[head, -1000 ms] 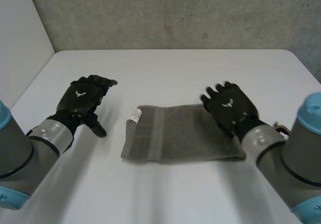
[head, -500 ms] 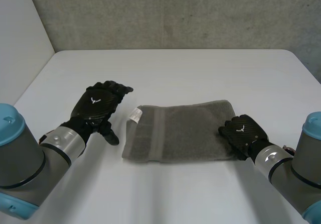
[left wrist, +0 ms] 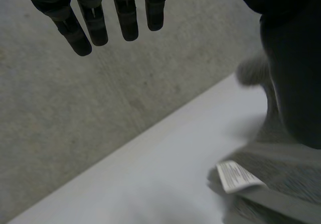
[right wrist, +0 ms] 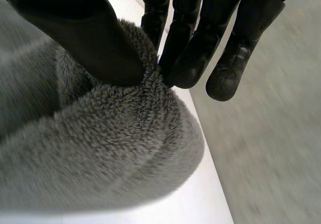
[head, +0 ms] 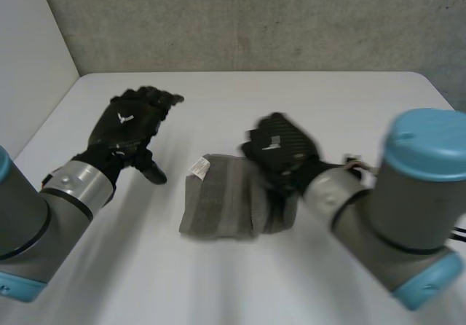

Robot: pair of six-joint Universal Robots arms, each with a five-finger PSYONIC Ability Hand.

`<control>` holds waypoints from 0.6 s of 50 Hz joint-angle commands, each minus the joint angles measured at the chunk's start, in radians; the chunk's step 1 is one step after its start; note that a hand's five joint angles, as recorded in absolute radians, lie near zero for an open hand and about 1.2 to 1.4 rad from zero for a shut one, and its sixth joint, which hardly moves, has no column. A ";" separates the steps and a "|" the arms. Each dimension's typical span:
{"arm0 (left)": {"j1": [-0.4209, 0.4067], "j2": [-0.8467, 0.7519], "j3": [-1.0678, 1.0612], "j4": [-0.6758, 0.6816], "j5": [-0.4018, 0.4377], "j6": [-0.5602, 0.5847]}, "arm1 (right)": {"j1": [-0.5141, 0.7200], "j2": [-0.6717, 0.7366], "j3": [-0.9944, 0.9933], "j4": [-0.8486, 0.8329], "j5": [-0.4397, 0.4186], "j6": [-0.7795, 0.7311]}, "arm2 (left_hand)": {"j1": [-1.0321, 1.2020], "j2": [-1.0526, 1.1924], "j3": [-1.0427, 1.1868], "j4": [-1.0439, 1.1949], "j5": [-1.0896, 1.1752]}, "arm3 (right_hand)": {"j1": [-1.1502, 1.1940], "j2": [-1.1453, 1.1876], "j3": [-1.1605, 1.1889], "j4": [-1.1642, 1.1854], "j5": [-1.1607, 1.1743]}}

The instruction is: Fold the towel.

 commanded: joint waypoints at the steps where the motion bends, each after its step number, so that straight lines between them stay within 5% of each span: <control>1: -0.001 0.026 0.025 0.000 -0.068 -0.064 | 0.197 0.229 -0.213 0.113 0.004 -0.006 | -0.067 -0.058 -0.042 -0.061 -0.196 | 0.092 0.110 0.063 0.057 0.078; 6: -0.001 0.025 0.034 -0.002 -0.094 -0.102 | 0.237 0.363 -0.322 0.164 0.040 0.006 | -0.067 -0.058 -0.042 -0.061 -0.196 | 0.092 0.110 0.063 0.057 0.078; 8: -0.004 0.025 0.039 -0.005 -0.097 -0.116 | 0.236 0.372 -0.334 0.164 0.093 0.025 | -0.067 -0.058 -0.042 -0.061 -0.196 | -0.897 -0.879 -0.926 -0.932 -0.911; 10: -0.007 0.023 0.041 -0.005 -0.097 -0.119 | 0.234 0.363 -0.323 0.156 0.113 0.051 | -0.067 -0.058 -0.042 -0.061 -0.196 | -1.130 -1.112 -1.159 -1.165 -1.143; 19: -0.052 -0.001 0.074 -0.005 -0.112 -0.137 | 0.078 0.128 -0.173 0.130 0.093 0.356 | -0.062 -0.052 -0.036 -0.055 -0.190 | -1.130 -1.112 -1.159 -1.165 -1.143; 30: -0.181 -0.210 0.169 -0.100 -0.169 -0.212 | -0.045 0.102 -0.096 0.132 0.047 0.427 | -0.044 -0.034 -0.018 -0.037 -0.173 | -1.130 -1.112 -1.159 -1.165 -1.143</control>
